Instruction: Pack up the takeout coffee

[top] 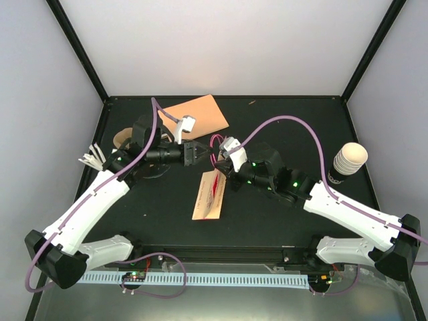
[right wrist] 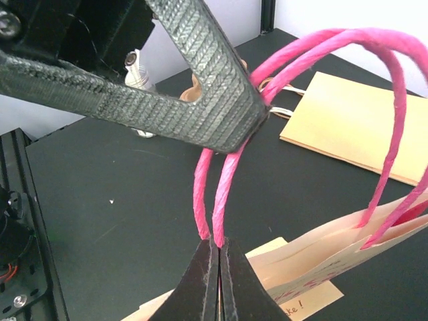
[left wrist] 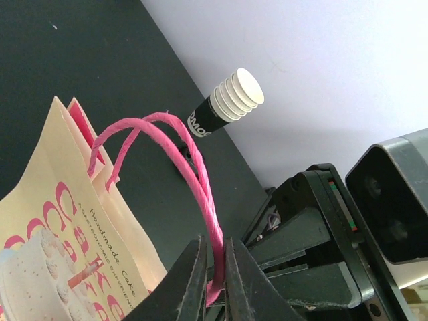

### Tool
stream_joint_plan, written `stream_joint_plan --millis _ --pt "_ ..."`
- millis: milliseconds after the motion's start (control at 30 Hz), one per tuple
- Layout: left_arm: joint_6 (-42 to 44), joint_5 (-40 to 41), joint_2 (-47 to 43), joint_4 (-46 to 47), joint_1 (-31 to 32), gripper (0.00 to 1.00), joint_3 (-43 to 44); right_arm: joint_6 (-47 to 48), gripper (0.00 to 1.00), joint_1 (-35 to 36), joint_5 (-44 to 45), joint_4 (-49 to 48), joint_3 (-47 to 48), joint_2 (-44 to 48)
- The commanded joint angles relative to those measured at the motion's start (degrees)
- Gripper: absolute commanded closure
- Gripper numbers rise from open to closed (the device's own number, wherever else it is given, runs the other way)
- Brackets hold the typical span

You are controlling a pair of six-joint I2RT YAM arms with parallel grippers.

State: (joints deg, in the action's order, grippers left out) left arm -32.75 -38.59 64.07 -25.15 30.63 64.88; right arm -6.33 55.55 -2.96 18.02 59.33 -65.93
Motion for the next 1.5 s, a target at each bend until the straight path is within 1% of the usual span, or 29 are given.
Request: stream_joint_plan --millis 0,100,267,667,967,1267,1467 --pt "0.48 0.84 -1.48 0.72 0.3 0.9 2.48 -0.49 0.99 0.22 2.94 -1.98 -0.74 1.69" --pt "0.66 1.77 -2.35 -0.01 0.16 0.93 2.27 -1.55 0.99 0.17 5.53 -1.98 -1.76 2.66" --pt "0.83 2.33 -3.22 -0.98 0.2 0.94 1.73 -3.13 0.99 0.17 9.05 -1.51 -2.76 3.89" --pt "1.37 3.72 -4.79 -2.22 0.12 0.95 0.95 -4.03 0.99 0.22 10.22 -1.15 -4.03 5.33" --pt "2.65 5.95 -5.35 -4.93 0.13 0.98 1.67 -3.91 0.99 0.17 10.97 -0.81 -4.04 5.4" --pt "6.41 12.24 -6.08 -12.58 -0.01 0.99 6.47 -5.06 0.99 0.17 15.35 1.93 -6.43 6.87" --pt "9.26 18.31 -7.12 -18.88 -1.27 0.98 8.78 -8.43 0.99 0.08 23.51 4.9 -10.74 9.62"
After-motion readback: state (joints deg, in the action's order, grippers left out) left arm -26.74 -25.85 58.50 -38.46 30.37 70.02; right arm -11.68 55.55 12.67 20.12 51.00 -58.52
